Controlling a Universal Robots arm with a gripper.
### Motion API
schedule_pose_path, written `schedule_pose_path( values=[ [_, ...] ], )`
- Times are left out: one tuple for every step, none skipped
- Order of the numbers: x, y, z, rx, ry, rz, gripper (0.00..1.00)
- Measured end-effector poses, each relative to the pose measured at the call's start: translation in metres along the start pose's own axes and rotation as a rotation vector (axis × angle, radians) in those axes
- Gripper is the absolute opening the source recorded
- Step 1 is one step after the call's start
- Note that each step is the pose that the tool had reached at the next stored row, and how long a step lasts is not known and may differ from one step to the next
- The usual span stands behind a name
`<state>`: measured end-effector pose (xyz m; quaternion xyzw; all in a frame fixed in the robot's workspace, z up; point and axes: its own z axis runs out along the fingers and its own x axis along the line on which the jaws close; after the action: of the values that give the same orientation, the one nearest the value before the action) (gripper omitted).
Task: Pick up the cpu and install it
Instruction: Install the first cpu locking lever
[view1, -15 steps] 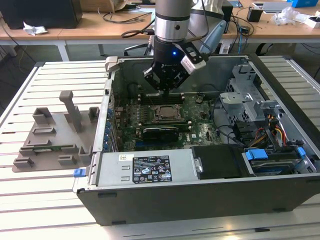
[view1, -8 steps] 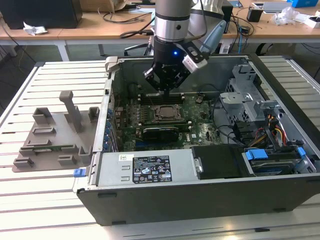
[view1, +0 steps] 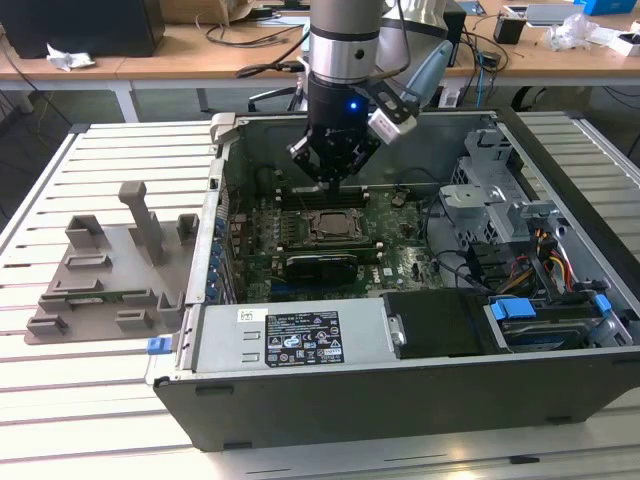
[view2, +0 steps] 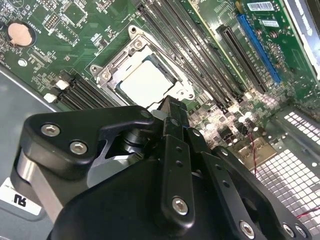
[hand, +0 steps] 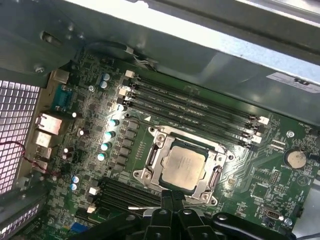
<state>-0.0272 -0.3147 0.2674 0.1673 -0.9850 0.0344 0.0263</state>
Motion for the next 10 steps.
schedule_pose_path(
  values=[
    [0.0000, 0.0000, 0.0000, 0.0007, -0.0006, -0.010, 0.11],
    [0.0000, 0.0000, 0.0000, 0.0011, -0.0010, -0.017, 0.11],
    [0.0000, 0.0000, 0.0000, 0.0014, -0.0013, -0.023, 0.11],
    [0.0000, 0.0000, 0.0000, 0.0021, -0.0020, -0.032, 0.11],
    [0.0000, 0.0000, 0.0000, 0.0025, -0.0023, -0.039, 0.11],
    [0.0000, 0.0000, 0.0000, 0.0029, -0.0026, -0.045, 0.11],
    [0.0000, 0.0000, 0.0000, 0.0036, -0.0033, -0.057, 0.11],
    [0.0000, 0.0000, 0.0000, 0.0041, -0.0039, -0.065, 0.11],
    [0.0000, 0.0000, 0.0000, 0.0045, -0.0042, -0.071, 0.11],
    [0.0000, 0.0000, 0.0000, 0.0052, -0.0048, -0.082, 0.11]
  ],
)
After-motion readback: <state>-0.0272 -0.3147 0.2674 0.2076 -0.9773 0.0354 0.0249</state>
